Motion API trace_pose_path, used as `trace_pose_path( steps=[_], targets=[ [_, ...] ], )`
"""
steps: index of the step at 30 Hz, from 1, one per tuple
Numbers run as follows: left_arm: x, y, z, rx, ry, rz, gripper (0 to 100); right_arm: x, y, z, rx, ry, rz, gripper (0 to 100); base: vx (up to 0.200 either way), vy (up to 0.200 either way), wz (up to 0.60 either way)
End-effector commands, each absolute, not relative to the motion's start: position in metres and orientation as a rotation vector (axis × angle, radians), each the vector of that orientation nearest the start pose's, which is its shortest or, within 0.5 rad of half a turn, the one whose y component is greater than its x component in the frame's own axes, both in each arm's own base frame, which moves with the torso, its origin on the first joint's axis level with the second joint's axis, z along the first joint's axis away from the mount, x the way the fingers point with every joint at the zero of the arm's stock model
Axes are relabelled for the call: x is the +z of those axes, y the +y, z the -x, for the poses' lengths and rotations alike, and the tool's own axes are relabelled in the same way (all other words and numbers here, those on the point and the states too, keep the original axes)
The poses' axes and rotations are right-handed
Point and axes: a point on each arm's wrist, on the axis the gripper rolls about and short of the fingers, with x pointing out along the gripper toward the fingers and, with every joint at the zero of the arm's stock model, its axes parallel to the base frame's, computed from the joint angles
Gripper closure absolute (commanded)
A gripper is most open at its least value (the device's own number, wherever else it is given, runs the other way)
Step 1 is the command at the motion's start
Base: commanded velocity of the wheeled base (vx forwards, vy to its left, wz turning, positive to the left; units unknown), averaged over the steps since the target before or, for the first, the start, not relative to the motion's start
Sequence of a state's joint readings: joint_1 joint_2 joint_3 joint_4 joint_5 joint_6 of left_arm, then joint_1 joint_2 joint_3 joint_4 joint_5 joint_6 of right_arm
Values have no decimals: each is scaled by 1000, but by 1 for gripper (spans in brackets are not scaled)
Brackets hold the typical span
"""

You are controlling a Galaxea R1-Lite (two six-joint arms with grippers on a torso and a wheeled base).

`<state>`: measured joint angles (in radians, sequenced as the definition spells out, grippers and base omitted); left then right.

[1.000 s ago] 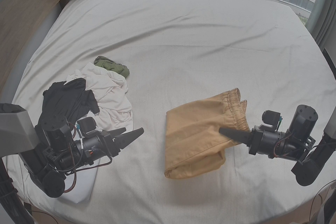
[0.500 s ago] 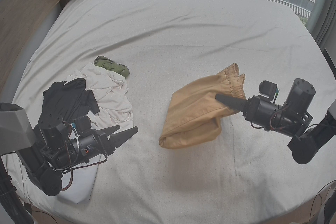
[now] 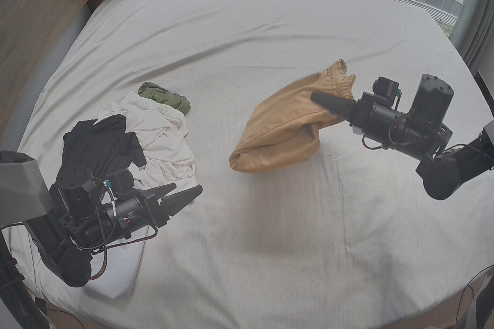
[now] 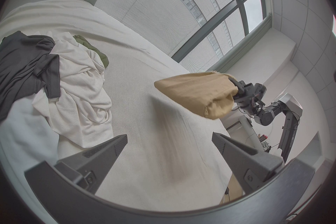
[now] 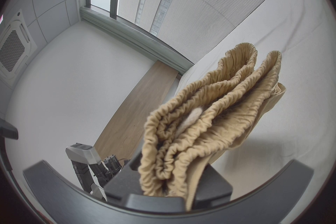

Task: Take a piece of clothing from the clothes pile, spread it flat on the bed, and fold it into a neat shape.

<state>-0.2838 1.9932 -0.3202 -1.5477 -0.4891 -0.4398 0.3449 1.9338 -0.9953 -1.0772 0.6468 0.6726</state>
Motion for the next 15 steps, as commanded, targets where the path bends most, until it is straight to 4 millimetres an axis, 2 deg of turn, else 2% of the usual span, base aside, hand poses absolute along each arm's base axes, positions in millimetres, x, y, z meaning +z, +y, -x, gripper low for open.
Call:
trace_pose_path(
  steps=[1,10,15],
  targets=[
    [79,-88,-265,-731,296,431,0,204,140,-367,985,189,-595,100,0,0,0],
    [79,-88,-265,-731,298,431,0,219,140,-401,961,182,-598,100,0,0,0],
    [79,-88,-265,-730,301,433,0,234,148,-425,963,177,-598,100,0,0,0]
  ],
)
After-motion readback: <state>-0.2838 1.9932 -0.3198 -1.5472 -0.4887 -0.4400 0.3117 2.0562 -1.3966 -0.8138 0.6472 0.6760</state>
